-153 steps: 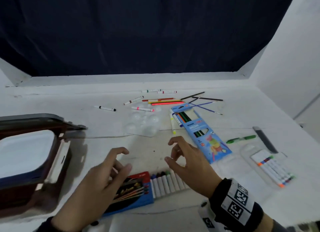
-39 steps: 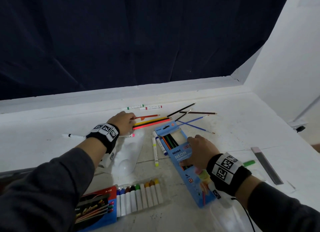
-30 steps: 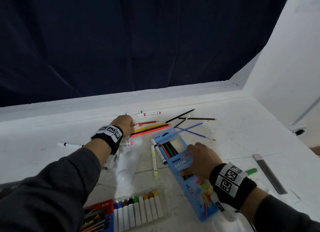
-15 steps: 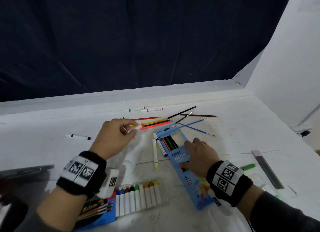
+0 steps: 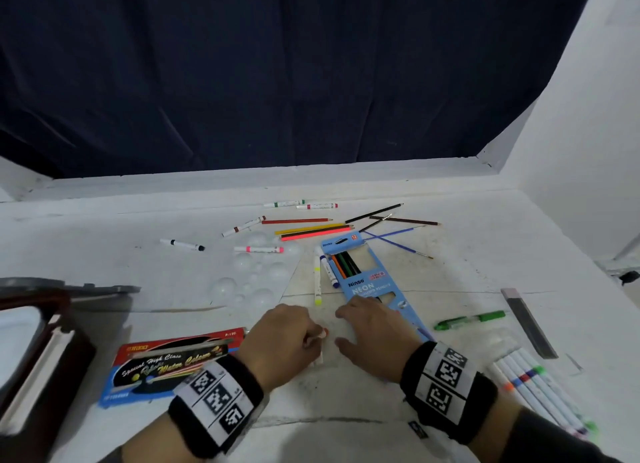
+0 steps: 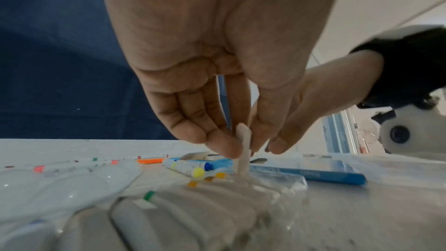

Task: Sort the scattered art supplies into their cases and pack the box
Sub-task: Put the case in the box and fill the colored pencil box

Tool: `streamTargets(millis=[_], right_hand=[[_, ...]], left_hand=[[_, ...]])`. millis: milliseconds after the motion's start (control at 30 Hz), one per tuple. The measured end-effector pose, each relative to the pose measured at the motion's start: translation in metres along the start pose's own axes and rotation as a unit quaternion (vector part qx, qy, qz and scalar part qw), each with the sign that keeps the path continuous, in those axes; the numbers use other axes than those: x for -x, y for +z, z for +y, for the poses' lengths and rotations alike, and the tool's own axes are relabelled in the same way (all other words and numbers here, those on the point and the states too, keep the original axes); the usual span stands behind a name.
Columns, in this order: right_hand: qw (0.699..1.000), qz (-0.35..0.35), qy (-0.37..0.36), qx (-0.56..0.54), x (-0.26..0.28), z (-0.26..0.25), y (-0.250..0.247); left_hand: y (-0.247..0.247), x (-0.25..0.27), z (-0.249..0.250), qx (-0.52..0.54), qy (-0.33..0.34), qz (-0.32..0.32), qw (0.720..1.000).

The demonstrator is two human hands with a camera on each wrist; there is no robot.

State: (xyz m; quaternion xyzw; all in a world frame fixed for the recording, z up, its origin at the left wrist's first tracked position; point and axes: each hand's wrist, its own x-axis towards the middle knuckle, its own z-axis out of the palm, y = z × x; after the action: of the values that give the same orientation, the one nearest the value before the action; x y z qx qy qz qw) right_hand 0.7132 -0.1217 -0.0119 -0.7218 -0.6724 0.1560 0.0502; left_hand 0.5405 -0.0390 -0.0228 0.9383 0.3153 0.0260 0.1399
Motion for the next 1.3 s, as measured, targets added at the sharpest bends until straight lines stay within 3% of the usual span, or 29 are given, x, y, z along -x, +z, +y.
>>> streamTargets(millis=[133,300,567,700,833,967,1067,1167,1300], right_hand=[[0.999,-0.020,0.009,0.033,0.007,-0.006,0.002],[1.000,-0.015,0.014,0.015,0.012,-0.003,0.004],[0.999,-0.024,0.022,-0.001,0.010,-0.006,-0.001],[0.999,-0.016,0.031,-0.011,0.008,-0.012,-0.005],[0.996,0.005,0.031,-0.080,0.008,-0.017,-0.006],[0.987,0.011,0.045,-0.156,0.004,-0.026,0.004],[0.979,0.005,0.065,-0.193,0.002,-0.030,0.010],[0.977,-0.001,0.075,-0.201,0.002,-0.034,0.015],[0.977,-0.008,0.089,-0.192,0.001,-0.036,0.019]], left_hand=[[0.011,-0.002,0.017,-0.051,-0.024,-0.016,0.998],[0.015,-0.002,0.019,-0.040,-0.020,-0.047,0.998],[0.016,-0.014,0.010,-0.021,-0.027,-0.008,0.999],[0.009,-0.009,0.004,-0.005,-0.028,-0.027,0.999],[-0.011,0.027,-0.023,0.107,-0.049,0.031,0.993],[-0.016,0.086,-0.072,0.090,-0.140,0.115,0.979],[-0.013,0.133,-0.098,0.108,-0.245,0.135,0.954],[-0.004,0.171,-0.109,0.153,-0.242,0.143,0.947],[0.000,0.189,-0.119,0.182,-0.291,0.153,0.927]])
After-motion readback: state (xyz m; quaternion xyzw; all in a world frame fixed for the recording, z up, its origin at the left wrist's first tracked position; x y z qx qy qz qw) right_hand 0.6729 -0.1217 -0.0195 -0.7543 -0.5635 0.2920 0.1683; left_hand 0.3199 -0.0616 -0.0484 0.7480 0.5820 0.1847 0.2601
